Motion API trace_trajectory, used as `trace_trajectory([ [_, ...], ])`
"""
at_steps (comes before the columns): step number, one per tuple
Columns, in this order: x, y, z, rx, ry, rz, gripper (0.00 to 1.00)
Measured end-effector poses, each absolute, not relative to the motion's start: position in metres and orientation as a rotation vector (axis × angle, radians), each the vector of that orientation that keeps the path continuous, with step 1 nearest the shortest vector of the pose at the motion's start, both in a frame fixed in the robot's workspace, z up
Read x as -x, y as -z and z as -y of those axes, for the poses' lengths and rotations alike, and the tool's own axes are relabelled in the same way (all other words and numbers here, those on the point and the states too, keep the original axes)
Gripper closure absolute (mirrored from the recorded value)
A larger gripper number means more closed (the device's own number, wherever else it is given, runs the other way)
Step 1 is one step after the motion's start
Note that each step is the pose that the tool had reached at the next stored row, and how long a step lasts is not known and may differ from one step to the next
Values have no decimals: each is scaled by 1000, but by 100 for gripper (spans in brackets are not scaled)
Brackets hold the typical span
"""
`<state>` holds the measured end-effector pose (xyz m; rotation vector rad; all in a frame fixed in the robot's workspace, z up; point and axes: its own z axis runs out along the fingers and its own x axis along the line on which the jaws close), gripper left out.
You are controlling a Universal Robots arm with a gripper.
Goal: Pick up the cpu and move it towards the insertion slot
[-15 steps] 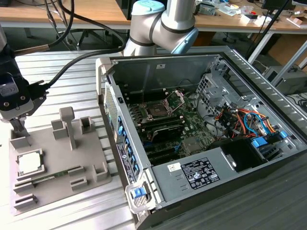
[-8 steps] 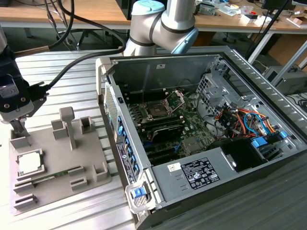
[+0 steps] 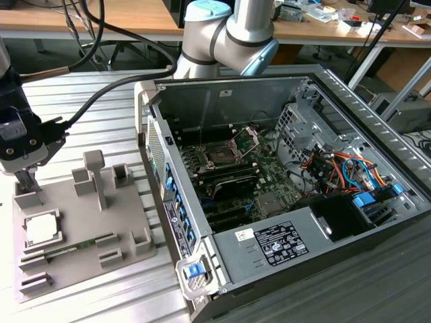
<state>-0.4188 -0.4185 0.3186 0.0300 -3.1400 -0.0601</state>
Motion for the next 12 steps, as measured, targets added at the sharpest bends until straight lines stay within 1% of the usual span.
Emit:
trace_trajectory([
  [12,419,-316,421,-30,60,3140,89],
])
